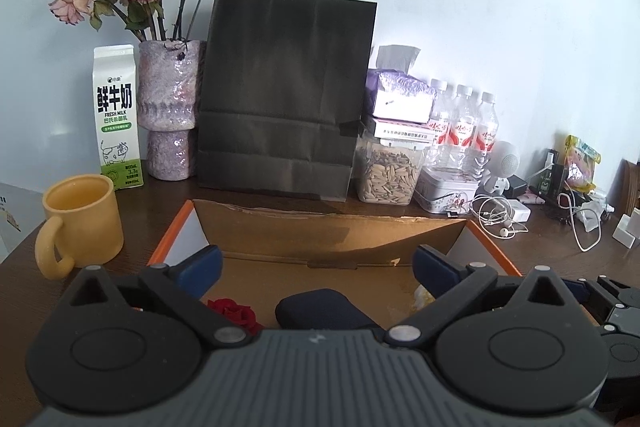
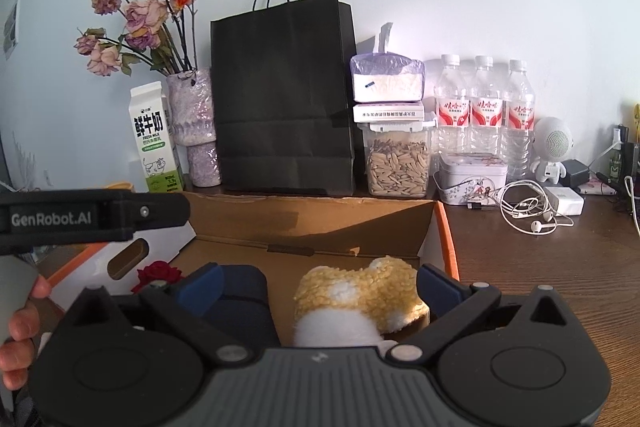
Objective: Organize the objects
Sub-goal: 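Open both tools to drop the pouch and plush into the box, then grasp the black braided cable with the left tool while the right tool grasps the wet-wipes pack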
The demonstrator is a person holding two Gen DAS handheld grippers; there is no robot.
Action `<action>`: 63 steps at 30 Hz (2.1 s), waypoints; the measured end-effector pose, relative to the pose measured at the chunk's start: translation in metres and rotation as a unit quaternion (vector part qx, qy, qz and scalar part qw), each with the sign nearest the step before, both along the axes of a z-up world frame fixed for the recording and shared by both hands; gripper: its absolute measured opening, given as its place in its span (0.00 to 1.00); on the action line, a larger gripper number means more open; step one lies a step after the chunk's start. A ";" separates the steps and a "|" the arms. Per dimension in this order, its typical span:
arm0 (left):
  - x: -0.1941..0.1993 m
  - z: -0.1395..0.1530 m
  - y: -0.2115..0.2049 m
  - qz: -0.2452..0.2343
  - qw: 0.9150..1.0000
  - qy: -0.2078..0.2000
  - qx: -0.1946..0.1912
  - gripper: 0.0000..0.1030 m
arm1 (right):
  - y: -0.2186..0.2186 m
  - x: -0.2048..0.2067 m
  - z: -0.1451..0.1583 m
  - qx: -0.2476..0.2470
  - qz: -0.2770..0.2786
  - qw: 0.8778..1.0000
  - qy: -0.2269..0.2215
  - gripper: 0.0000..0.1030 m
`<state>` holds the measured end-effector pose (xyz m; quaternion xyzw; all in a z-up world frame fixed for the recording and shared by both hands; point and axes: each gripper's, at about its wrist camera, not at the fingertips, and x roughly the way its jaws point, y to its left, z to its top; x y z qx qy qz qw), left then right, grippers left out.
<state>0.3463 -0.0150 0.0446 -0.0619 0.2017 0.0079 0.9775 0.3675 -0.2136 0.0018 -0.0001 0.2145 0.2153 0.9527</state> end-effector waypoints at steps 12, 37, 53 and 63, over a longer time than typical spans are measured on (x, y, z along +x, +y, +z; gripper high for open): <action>-0.052 0.015 0.009 0.002 1.000 -0.010 0.007 1.00 | -0.005 -0.050 0.015 -0.011 0.000 1.000 -0.014 1.00; -0.171 -0.013 0.041 0.015 0.999 0.033 0.028 1.00 | -0.019 -0.168 -0.010 -0.027 0.035 0.999 0.021 1.00; -0.209 -0.043 0.065 0.027 0.997 0.068 0.014 1.00 | -0.009 -0.189 -0.030 -0.048 0.087 0.994 0.036 1.00; -0.214 -0.046 0.076 0.035 0.997 0.071 0.010 1.00 | 0.006 -0.175 -0.035 -0.076 0.124 0.989 0.034 1.00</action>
